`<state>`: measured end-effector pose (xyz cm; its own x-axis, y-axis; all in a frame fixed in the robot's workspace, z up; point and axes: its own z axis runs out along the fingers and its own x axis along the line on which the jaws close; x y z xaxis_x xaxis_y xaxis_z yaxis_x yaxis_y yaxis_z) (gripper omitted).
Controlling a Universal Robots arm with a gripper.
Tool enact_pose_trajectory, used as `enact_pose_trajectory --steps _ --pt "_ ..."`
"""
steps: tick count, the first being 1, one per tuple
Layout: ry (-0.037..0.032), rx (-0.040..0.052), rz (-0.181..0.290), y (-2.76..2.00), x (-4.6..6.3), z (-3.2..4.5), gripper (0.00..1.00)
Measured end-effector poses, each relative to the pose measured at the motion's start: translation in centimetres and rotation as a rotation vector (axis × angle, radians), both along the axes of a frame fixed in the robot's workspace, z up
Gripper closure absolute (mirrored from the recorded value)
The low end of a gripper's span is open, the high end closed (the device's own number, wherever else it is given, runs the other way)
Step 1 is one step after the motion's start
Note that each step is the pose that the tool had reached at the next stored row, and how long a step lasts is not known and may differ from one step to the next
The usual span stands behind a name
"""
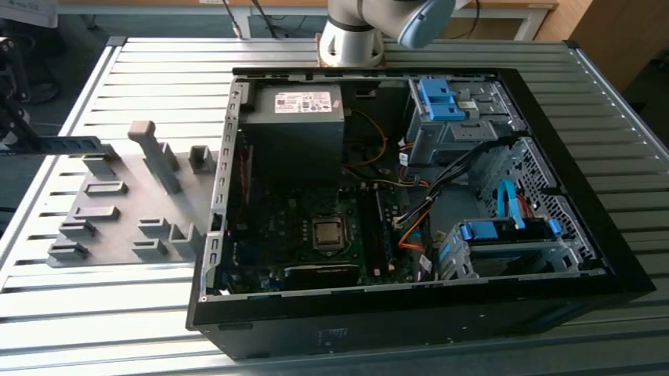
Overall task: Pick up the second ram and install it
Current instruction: 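Pick up the second ram and move it above second insertion slot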
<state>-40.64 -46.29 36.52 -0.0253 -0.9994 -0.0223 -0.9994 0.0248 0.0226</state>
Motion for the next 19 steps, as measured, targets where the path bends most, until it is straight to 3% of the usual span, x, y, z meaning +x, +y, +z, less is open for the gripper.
enact_pose_trajectory --steps 19 --pt "0.0 0.0 0.0 0.0 0.0 3.57 0.86"
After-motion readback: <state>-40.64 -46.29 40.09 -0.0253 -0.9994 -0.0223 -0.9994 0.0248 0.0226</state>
